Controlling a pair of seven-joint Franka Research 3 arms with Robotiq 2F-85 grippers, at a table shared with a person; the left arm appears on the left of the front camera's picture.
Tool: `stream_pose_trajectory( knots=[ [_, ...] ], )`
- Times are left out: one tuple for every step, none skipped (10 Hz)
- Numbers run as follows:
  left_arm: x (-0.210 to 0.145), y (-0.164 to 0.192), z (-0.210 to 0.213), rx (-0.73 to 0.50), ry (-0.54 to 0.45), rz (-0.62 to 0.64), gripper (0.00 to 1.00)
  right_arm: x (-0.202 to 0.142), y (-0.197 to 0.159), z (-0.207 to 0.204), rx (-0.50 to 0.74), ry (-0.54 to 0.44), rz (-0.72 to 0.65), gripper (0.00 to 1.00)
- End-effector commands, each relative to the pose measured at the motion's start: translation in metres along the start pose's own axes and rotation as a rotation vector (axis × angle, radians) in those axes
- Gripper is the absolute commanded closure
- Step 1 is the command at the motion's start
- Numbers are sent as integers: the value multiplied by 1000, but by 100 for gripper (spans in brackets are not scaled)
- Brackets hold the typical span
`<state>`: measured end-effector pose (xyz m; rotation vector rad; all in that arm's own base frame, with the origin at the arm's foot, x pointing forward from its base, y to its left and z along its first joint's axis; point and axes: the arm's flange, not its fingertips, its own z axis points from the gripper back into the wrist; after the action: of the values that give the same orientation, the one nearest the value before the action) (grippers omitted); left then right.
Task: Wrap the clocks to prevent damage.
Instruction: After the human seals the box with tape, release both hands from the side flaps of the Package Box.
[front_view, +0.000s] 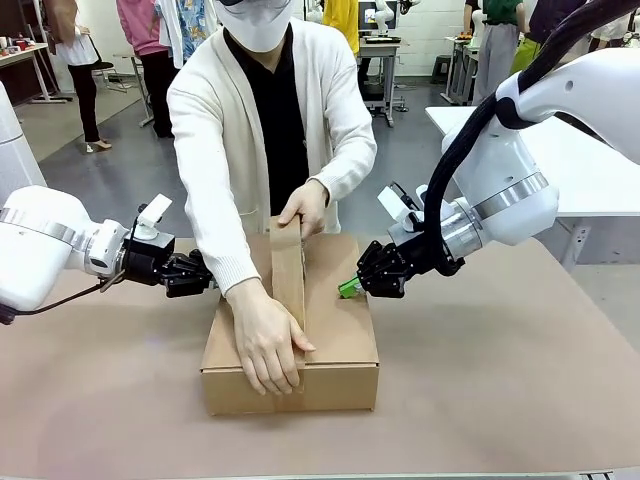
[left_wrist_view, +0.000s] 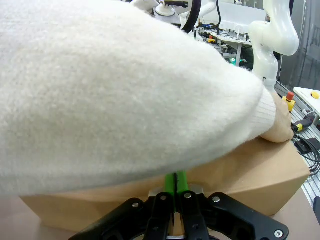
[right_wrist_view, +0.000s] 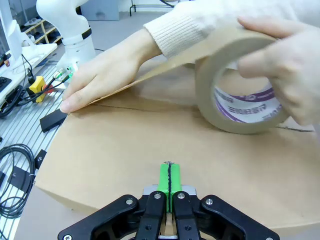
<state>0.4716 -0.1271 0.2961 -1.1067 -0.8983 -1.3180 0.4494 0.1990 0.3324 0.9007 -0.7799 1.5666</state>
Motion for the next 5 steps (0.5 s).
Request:
stream_pose_trajectory(
  knots=[
    [-2,0,-2,3,10,-2,100,-2,0,-1,-2,3,-5,99],
    [-2,0,-2,3,10,-2,100,-2,0,-1,-2,3,-5,99],
    [-2,0,-2,3,10,-2,100,-2,0,-1,-2,3,-5,99],
    [-2,0,-2,3,10,-2,100,-2,0,-1,-2,3,-5,99],
    [-2,0,-2,3,10,-2,100,-2,0,-1,-2,3,-5,99]
  ],
)
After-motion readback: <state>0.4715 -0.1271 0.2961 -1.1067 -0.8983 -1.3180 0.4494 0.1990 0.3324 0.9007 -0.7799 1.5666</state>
